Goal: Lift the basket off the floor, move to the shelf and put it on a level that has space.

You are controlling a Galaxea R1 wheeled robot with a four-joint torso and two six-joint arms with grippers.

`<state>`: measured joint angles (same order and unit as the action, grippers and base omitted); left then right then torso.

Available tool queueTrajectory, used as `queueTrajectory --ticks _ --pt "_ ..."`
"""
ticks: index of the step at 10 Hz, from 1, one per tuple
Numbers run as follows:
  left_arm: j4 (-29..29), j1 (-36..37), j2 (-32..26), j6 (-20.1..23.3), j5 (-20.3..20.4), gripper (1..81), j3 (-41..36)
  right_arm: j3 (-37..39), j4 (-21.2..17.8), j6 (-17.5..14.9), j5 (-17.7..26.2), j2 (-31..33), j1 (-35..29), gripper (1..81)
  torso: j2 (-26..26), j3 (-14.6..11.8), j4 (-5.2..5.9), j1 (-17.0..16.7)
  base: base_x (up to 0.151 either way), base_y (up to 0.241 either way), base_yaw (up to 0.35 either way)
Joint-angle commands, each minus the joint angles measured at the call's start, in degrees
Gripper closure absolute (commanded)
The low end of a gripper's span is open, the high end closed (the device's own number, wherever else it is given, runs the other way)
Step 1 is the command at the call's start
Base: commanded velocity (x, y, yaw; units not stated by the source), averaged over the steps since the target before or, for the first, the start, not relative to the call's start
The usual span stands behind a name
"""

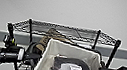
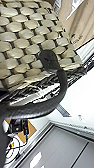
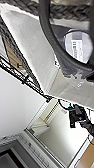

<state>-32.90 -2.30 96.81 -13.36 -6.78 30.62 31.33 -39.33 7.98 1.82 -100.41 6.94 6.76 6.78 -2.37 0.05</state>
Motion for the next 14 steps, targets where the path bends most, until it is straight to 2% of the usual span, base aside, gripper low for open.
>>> queueTrajectory --ticks 1,4,7,11,14 --pt "-7.26 12.88 0.68 0.97 1.33 81.1 -1.53 -0.23 -5.58 0.19 2.22 -0.25 -11.71 81.1 0.00 0.00 0.00 0.00 0.000 0.000 0.000" --pt "-12.18 19.38 0.85 0.97 -1.04 81.1 0.66 1.26 -8.05 0.28 4.25 -0.25 -16.37 81.1 0.00 0.00 0.00 0.00 0.000 0.000 0.000" --pt "-16.14 25.19 0.94 0.70 -3.77 81.1 3.65 3.81 -12.26 0.28 7.32 -0.69 -22.87 81.1 0.00 0.00 0.00 0.00 0.000 0.000 0.000" --pt "-16.23 28.62 2.35 -1.75 -5.61 81.1 6.38 7.06 -15.25 0.36 10.66 -1.74 -28.23 81.1 0.00 0.00 0.00 0.00 0.000 0.000 0.000" --pt "-16.06 32.22 3.92 -4.48 -6.84 81.1 8.40 9.52 -15.52 2.91 12.15 -3.33 -32.45 81.1 0.00 0.00 0.00 0.00 0.000 0.000 0.000"
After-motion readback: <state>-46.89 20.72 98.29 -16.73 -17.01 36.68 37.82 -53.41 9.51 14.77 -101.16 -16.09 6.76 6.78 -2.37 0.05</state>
